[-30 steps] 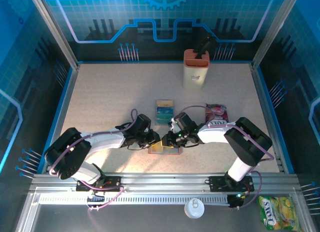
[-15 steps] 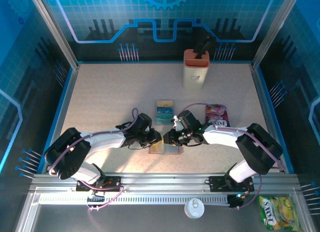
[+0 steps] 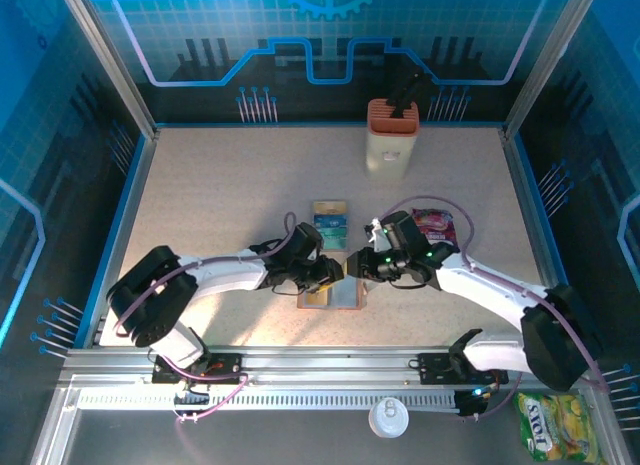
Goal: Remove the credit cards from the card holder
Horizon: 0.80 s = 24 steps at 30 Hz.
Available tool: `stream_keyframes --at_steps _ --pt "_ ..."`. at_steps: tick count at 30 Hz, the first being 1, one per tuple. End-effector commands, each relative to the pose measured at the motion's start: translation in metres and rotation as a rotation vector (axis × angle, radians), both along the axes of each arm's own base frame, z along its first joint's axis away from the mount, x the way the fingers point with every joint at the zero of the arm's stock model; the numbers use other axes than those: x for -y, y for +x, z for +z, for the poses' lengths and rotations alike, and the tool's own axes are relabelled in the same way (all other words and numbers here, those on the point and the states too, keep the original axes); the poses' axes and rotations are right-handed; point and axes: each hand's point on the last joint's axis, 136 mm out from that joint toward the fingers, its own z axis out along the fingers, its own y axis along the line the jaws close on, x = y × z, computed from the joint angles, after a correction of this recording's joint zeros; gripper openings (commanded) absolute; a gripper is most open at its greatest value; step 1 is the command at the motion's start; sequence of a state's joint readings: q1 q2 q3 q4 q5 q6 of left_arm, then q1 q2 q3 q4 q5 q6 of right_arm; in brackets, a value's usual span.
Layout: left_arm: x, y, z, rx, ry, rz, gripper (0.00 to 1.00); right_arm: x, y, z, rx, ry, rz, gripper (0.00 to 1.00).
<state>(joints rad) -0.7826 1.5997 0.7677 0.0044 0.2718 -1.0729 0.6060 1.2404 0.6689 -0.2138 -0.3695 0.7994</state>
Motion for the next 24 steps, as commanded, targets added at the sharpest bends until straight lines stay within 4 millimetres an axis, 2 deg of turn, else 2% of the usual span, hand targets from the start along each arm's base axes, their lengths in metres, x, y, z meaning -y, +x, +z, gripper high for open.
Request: stream_keyframes --at_steps 1,6,17,24 --pt "0.018 0.000 0.005 -0.005 -0.030 -0.044 0.42 0.015 -0.007 -0.004 -0.008 -0.045 -0.009 0.33" --pt "0.023 0.004 0.005 0.002 -0.030 -0.049 0.45 0.019 -0.010 -0.002 -0.009 -0.045 -0.017 0.34" --pt "0.013 0.006 0.009 0.031 0.002 -0.043 0.58 0.015 -0.008 0.000 -0.010 -0.035 -0.016 0.35" --pt "0.009 0.012 0.015 0.050 0.000 -0.034 0.59 0.014 -0.006 0.003 -0.003 -0.033 -0.018 0.35"
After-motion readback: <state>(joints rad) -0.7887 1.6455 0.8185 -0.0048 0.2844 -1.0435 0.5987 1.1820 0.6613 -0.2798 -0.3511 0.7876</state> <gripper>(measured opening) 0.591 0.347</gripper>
